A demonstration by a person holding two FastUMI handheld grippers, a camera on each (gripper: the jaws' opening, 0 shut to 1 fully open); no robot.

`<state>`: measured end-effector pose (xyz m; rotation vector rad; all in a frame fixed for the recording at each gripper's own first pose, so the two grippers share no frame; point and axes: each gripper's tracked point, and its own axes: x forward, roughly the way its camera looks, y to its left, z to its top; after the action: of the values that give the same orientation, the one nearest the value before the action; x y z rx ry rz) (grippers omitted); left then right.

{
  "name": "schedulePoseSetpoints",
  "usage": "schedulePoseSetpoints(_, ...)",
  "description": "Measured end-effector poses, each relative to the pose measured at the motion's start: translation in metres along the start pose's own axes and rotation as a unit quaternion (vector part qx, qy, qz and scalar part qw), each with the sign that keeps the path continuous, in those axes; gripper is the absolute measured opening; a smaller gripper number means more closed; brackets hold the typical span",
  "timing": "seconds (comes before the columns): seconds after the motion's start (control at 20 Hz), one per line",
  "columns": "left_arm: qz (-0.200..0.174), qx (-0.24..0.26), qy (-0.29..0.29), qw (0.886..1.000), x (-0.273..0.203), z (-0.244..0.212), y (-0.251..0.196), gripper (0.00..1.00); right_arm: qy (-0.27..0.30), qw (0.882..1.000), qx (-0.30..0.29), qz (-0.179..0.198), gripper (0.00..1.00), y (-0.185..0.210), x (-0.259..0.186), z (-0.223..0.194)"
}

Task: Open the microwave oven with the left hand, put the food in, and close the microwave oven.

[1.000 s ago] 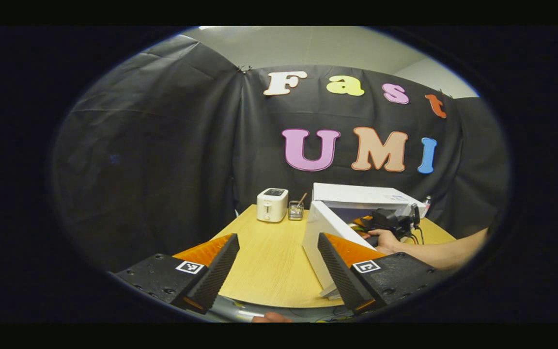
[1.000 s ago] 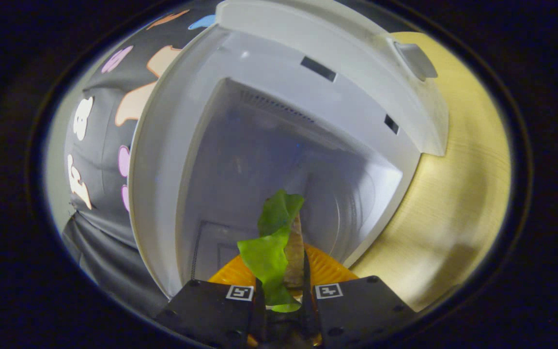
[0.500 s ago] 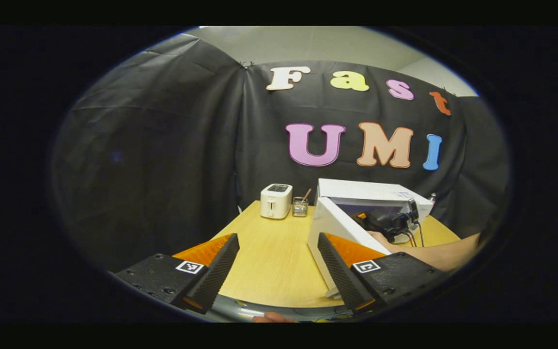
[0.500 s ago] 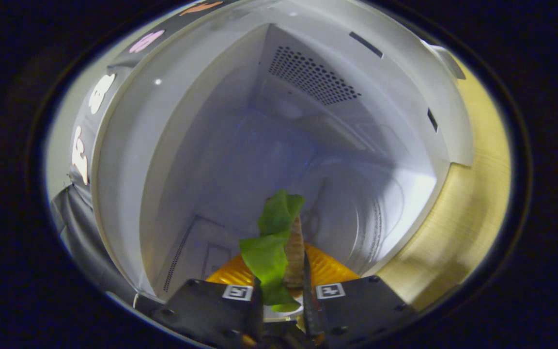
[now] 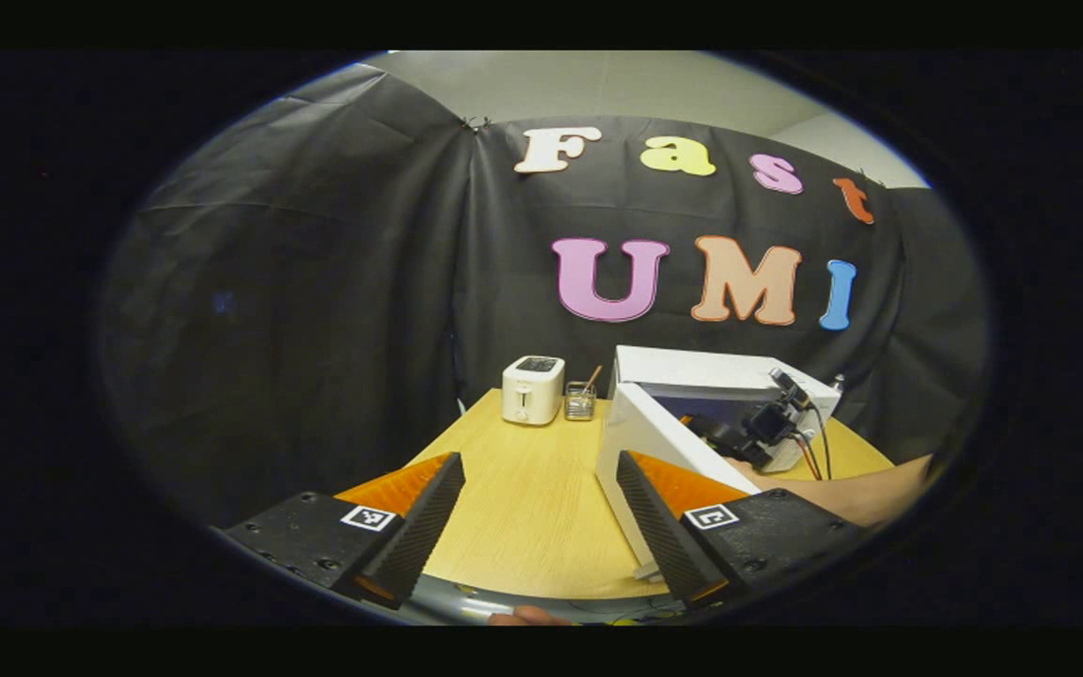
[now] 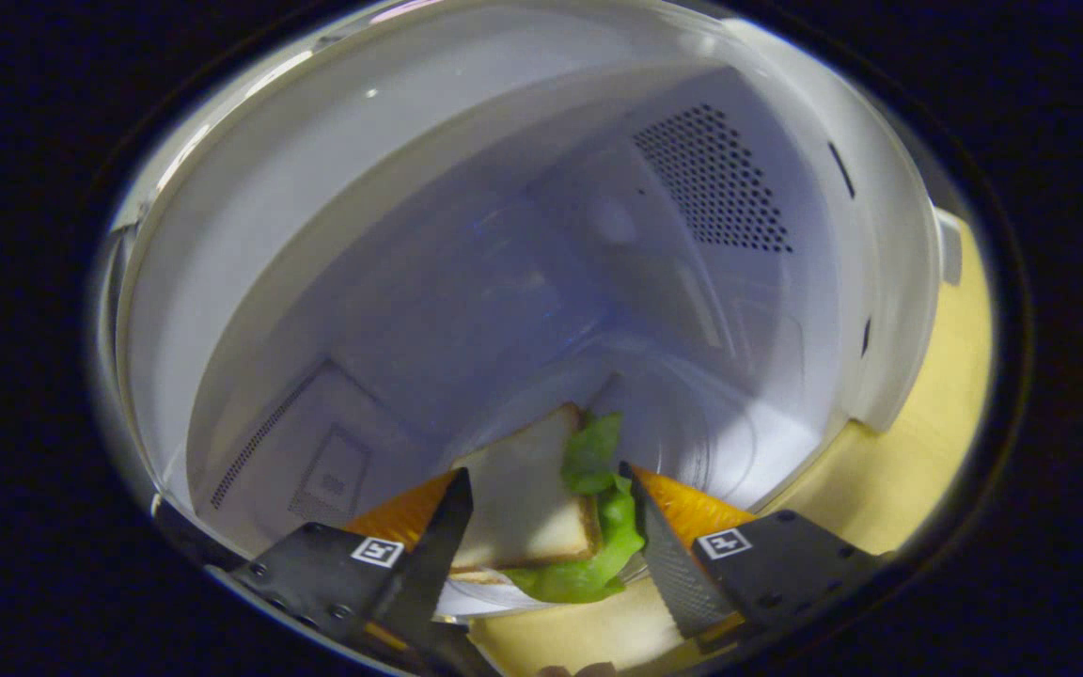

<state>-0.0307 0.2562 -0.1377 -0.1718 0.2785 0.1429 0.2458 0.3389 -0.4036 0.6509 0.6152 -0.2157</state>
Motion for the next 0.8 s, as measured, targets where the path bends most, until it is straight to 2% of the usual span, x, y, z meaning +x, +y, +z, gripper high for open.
schedulePoseSetpoints(0.05, 0.001, -0.001, 0.0, 1.0, 0.001, -0.001, 0.0, 0.96, -0.015, 1.0, -0.021, -0.009, 0.9, -0.005, 0.0, 0.011)
schedulePoseSetpoints(0.1, 0.002, -0.001, 0.0, 1.0, 0.0, 0.0, 0.001, 0.95, -0.024, 0.999, -0.039, -0.02, 0.98, -0.008, -0.001, 0.02)
schedulePoseSetpoints(0.2, -0.003, 0.007, 0.002, 1.0, -0.001, -0.003, 0.001, 0.94, -0.022, 0.998, -0.06, -0.019, 0.98, -0.01, -0.004, 0.026)
schedulePoseSetpoints(0.4, 0.006, 0.013, -0.005, 1.0, -0.001, 0.001, 0.009, 0.95, -0.026, 0.995, -0.098, -0.003, 0.99, -0.01, -0.016, 0.039)
schedulePoseSetpoints(0.5, 0.012, 0.044, -0.015, 0.999, 0.001, 0.003, 0.013, 0.94, -0.018, 0.994, -0.11, 0.005, 0.99, -0.012, -0.025, 0.038)
schedulePoseSetpoints(0.55, 0.014, 0.062, -0.019, 0.998, 0.0, 0.005, 0.018, 0.96, -0.009, 0.993, -0.114, 0.01, 0.99, -0.013, -0.031, 0.035)
schedulePoseSetpoints(0.65, 0.01, 0.073, -0.025, 0.997, -0.003, 0.008, 0.021, 0.96, -0.015, 0.99, -0.136, 0.024, 0.99, -0.011, -0.045, 0.038)
schedulePoseSetpoints(0.7, 0.006, 0.07, -0.027, 0.997, -0.003, 0.008, 0.02, 0.95, -0.019, 0.988, -0.149, 0.038, 0.91, -0.008, -0.055, 0.039)
schedulePoseSetpoints(0.75, -0.003, 0.064, -0.024, 0.998, -0.005, 0.004, 0.016, 0.95, -0.026, 0.985, -0.164, 0.051, 0.99, -0.004, -0.066, 0.039)
schedulePoseSetpoints(0.8, 0.008, 0.062, -0.018, 0.998, -0.009, 0.0, 0.019, 0.83, -0.035, 0.981, -0.181, 0.061, 0.99, -0.002, -0.077, 0.041)
